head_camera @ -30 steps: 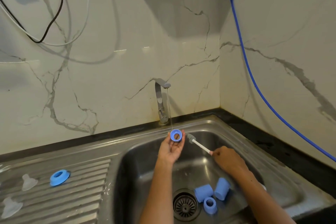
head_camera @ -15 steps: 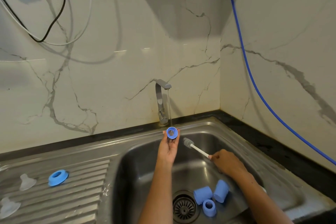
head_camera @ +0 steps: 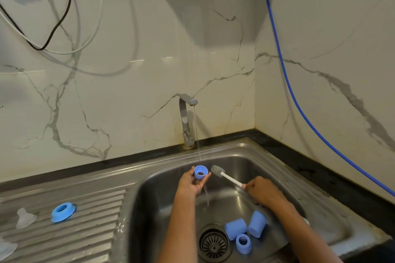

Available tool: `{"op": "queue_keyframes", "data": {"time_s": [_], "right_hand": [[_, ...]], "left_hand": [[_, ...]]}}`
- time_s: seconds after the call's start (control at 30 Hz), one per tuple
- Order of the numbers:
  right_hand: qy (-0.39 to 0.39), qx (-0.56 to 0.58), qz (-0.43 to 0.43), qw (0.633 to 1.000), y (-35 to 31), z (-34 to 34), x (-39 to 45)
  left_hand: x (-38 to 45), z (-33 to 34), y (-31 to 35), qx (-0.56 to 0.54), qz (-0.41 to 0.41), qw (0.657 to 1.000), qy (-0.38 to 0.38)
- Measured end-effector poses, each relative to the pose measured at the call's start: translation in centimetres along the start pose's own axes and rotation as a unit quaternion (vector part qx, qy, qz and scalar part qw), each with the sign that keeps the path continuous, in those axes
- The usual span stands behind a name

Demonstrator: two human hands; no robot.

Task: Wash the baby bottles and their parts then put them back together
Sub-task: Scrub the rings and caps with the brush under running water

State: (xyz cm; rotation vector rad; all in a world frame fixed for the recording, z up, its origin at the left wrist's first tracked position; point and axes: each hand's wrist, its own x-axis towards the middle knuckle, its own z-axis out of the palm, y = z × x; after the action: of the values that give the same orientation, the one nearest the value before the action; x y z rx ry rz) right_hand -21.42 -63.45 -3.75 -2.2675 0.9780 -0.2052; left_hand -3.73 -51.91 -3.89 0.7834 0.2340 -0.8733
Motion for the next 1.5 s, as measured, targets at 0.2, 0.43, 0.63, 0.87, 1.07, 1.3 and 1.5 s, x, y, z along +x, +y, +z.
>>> {"op": "queue_keyframes", "data": {"time_s": [0.2, 0.43, 0.63, 0.87, 1.07, 1.3, 1.5], "right_hand": [[-0.003, -0.004, -0.002, 1.000, -0.3, 0.0, -0.1], [-0.008, 0.004, 0.005, 1.000, -0.1, -0.1, -0.2], [-0.008, 0.004, 0.015, 1.000, -0.2, -0.1, -0.2], [-0.007, 0.002, 0.009, 1.000, -0.1, 0.0, 0.0], [-0.015, 0.000, 0.010, 1.000, -0.1, 0.1, 0.0], [-0.014, -0.007, 0.011, 1.000, 0.0, 0.3, 0.1], [-0.020, 0.002, 0.006, 1.000, 0.0, 0.2, 0.0]], "left_hand": [[0.1, -0.6, 0.4, 0.014, -0.004, 1.000, 0.001], [0.7, -0.2, -0.1, 0.065, 0.049, 0.995, -0.054], [1.0, 0.7, -0.3, 0.160, 0.243, 0.954, -0.069], [0.5, 0.9, 0.2, 0.063, 0.222, 0.968, -0.100], [0.4, 0.8, -0.3, -0.013, 0.156, 0.978, -0.138], [0.0, 0.6, -0.3, 0.076, 0.264, 0.952, -0.139], [-0.4, -0.3, 0.7, -0.157, 0.140, 0.952, -0.222]]}}
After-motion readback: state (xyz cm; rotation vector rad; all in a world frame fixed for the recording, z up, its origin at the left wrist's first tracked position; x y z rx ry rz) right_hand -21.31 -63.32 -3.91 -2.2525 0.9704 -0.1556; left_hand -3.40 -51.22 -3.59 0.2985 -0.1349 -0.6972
